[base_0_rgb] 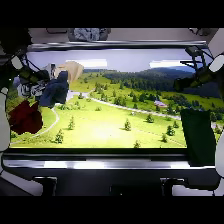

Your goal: Fold the shirts.

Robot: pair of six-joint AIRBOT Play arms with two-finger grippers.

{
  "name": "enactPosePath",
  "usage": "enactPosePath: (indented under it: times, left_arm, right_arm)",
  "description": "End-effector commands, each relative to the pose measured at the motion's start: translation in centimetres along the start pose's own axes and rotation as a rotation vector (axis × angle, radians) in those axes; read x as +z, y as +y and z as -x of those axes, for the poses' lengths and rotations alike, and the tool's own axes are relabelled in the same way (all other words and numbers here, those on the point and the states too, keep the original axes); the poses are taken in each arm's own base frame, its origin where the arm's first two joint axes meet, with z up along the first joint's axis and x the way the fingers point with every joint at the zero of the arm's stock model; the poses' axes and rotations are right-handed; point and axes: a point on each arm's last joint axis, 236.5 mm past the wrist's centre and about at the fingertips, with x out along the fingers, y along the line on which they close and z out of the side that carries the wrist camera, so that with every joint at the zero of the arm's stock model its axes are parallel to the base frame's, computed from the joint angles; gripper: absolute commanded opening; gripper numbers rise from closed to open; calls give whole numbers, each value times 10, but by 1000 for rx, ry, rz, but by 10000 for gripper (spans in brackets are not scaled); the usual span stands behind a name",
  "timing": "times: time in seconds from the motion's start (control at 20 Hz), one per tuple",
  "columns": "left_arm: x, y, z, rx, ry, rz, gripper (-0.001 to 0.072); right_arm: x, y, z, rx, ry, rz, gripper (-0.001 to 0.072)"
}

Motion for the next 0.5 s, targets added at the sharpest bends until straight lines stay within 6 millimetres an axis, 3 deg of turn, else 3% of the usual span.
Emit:
enactPosePath:
  times: [0.0, 0.15, 0.3, 0.35, 0.4, 0.45]
  left_arm:
    - [-31, 39, -53, 22, 211, 92, 719]
    - [-50, 19, -87, -46, 253, 58, 719]
    - [-64, 12, -106, -48, 298, 19, 704]
    - [-65, 12, -108, -47, 304, 19, 470]
    - [-67, 12, -105, -50, 313, 19, 59]
    - [-63, 8, -98, -68, 304, 10, 35]
  right_arm:
    - [4, 10, -5, 47, -13, -17, 669]
    - [-3, 12, -13, 61, 19, -1, 671]
    - [-7, 14, -15, 71, 37, 0, 670]
    - [-8, 14, -14, 74, 42, 0, 670]
    - [-8, 14, -14, 74, 42, 0, 668]
    - [-8, 14, -14, 74, 41, 5, 667]
